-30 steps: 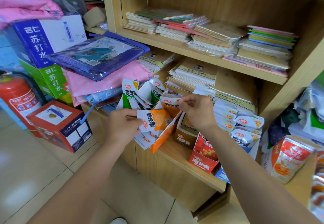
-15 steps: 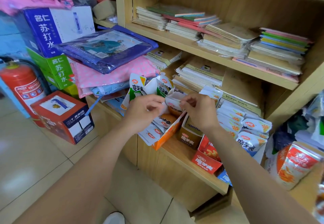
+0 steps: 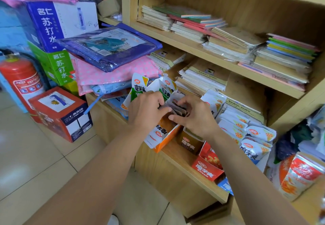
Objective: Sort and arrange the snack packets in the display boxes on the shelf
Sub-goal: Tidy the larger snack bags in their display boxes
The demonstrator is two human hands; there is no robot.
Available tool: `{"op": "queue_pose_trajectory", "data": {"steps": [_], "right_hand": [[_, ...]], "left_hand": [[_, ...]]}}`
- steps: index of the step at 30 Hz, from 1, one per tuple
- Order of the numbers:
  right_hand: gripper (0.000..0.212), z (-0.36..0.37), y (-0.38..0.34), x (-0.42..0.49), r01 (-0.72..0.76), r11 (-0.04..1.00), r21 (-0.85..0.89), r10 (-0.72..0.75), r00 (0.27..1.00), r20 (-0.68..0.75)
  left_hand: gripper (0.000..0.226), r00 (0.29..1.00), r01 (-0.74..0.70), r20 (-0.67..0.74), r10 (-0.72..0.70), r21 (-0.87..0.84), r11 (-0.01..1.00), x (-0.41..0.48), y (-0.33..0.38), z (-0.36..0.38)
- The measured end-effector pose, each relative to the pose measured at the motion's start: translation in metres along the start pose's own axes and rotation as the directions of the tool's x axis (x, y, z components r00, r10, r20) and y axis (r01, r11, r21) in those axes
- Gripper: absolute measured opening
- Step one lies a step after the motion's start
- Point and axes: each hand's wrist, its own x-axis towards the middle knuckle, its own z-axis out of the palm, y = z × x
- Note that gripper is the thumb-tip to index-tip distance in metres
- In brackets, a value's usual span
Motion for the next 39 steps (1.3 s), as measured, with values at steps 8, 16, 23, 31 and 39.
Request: {"op": "queue_pose_trajectory", "data": {"steps": [8,16,23,31,39], "right_hand": [[0.018,-0.005,-0.006,0.007,-0.064,0.995,-0.082,0.055,0.992,-0.113],[0.018,-0.006,-0.009,0.007,-0.133,0.990,-0.037,0.126,0.982,-0.144],[0.011,-0.012,-0.002,0.010,-0.124,0.989,0.078,0.131,0.987,-0.092],[0.032,-0.021,0.000,0.010,-0.190,0.959,0.210,0.191,0.981,0.017],[0.028,-0.018,0.007,0.026,-0.133,0.984,-0.120,0.121,0.987,-0.104]], "left_hand": [[0.036,0.842,-0.036,0.534,0.077,-0.088,0.995,-0.018,-0.029,-0.047],[0.021,0.846,-0.226,0.485,0.220,-0.046,0.973,-0.031,-0.050,-0.038],[0.019,0.982,-0.187,0.007,0.188,-0.091,0.978,0.002,-0.012,-0.013],[0.026,0.996,0.036,-0.068,-0.051,-0.207,0.978,0.013,0.017,0.020],[0.030,0.937,-0.061,0.319,0.145,-0.259,0.964,-0.003,-0.012,-0.003]]}}
